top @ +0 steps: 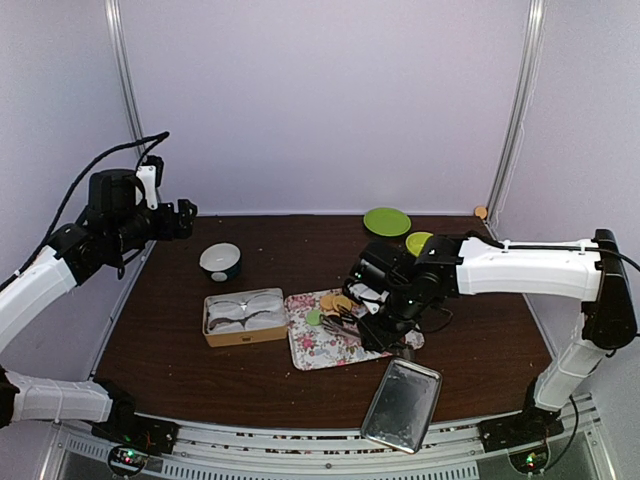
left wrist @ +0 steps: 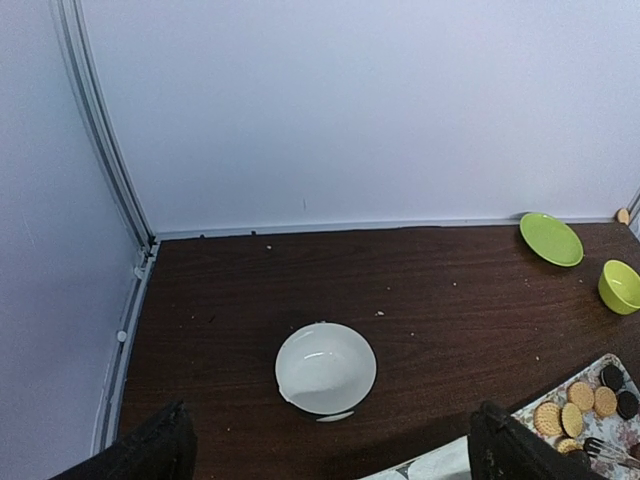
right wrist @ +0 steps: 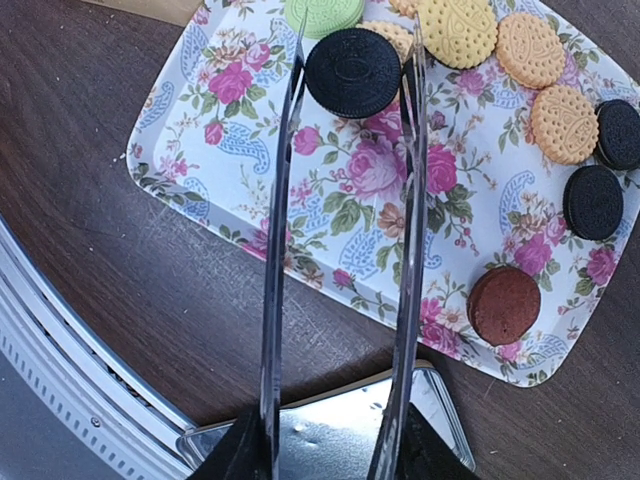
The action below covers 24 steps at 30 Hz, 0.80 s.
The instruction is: Pack the cookies
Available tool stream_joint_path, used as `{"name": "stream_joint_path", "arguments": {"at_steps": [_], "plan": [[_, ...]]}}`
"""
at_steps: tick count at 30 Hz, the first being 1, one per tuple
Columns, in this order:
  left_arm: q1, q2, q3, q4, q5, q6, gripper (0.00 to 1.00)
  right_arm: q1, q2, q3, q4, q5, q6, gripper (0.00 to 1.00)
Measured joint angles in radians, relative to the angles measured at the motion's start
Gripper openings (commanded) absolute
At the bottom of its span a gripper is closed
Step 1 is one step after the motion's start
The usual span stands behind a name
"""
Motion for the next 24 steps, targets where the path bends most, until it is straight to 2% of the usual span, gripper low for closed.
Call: {"name": "stream_joint_path", "arguments": {"at_steps": [8,24], "plan": [[0.000,0.005,0.000,-0.002,0.002,0.000,0.97,0.000,0.000,0.001,-0.002,0.005,0.001,0.32],[0.000,0.005,0.000,-0.006,0.002,0.000,0.97,0.000,-0.090,0.048,-0.012,0.001,0.028,0.31]]}}
